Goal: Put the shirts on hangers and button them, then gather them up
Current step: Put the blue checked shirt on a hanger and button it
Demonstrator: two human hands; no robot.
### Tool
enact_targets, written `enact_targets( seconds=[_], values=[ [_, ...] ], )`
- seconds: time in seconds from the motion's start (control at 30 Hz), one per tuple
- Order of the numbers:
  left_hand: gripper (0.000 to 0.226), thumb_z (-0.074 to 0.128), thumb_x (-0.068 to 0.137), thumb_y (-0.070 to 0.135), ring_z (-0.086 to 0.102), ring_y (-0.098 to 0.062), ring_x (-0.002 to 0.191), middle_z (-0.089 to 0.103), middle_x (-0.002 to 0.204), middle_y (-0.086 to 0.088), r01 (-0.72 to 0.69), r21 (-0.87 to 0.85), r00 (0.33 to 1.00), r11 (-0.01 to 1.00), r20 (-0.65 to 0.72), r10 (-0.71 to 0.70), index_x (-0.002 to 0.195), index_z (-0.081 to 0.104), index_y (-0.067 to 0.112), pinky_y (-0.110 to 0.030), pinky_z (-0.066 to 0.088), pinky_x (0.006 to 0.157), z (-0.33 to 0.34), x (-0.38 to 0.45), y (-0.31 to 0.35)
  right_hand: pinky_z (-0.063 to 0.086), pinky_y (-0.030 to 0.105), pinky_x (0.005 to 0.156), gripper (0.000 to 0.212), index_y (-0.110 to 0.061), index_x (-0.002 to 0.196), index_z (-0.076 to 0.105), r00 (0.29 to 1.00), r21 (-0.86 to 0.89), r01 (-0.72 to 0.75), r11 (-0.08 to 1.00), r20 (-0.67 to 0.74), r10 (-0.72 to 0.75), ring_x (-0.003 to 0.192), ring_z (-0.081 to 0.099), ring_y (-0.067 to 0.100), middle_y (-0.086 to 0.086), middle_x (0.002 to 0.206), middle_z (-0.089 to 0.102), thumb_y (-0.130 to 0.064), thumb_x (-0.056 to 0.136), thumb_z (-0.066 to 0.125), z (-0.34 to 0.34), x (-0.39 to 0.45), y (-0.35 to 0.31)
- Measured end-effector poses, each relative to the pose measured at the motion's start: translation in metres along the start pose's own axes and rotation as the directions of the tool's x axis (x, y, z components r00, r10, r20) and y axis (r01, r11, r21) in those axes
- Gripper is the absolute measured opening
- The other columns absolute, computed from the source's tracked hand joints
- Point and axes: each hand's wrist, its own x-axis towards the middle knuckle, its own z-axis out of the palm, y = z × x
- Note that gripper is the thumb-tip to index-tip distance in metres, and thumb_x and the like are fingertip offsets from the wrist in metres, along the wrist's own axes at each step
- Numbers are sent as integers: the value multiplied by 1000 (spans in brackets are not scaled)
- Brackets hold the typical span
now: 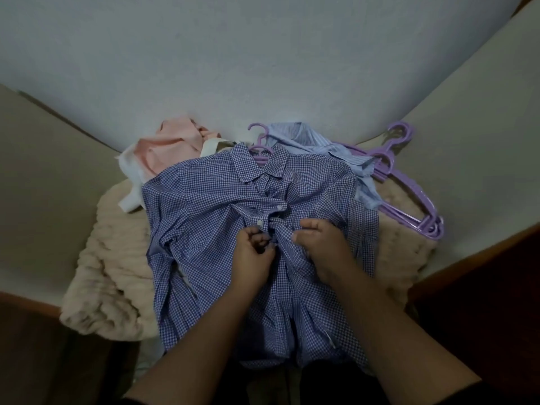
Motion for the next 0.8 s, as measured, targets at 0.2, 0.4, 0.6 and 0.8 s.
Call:
enact_targets(
  seconds=[0.2, 0.4, 0.6, 0.8],
  values=[
    [35, 68, 84, 6, 61, -10, 80, 64, 92, 1, 13, 30, 997, 999, -70, -11, 107, 43, 16, -22, 47, 67, 14, 7, 2, 51, 33, 87, 26, -7, 109, 56, 998, 135, 20, 991, -57, -12, 93, 61, 18, 3, 95, 63, 2, 86, 60, -3, 3, -14],
    [30, 65, 85, 4, 59, -12, 69, 63, 80, -3, -31, -87, 996, 996, -80, 24, 98, 46, 24, -26, 50, 68, -3, -9, 13, 48, 18, 71, 33, -7, 107, 56, 995, 33, 86, 996, -62, -84, 80, 60, 11, 1, 85, 63, 5, 78, 67, -6, -5, -20],
    [34, 63, 88, 2, 57, -2, 64, 57, 72, 5, -28, -371, 999, 928, -26, 19, 108, 45, 22, -20, 52, 67, -27, -47, 30, 48, 12, 59, 30, -7, 99, 54, 986, -53, 161, 986, -30, -162, 68, 61, 5, -1, 74, 63, 1, 77, 72, 5, -32, -7],
    [42, 66, 84, -2, 59, -10, 71, 60, 78, 0, 60, -376, 998, 925, 53, -43, 114, 46, 20, -37, 53, 78, -34, -65, 29, 48, 8, 58, 25, -10, 96, 55, 978, 20, 203, 979, -60, -202, 70, 62, 3, -5, 74, 64, 0, 80, 70, 19, -58, 8]
  ],
)
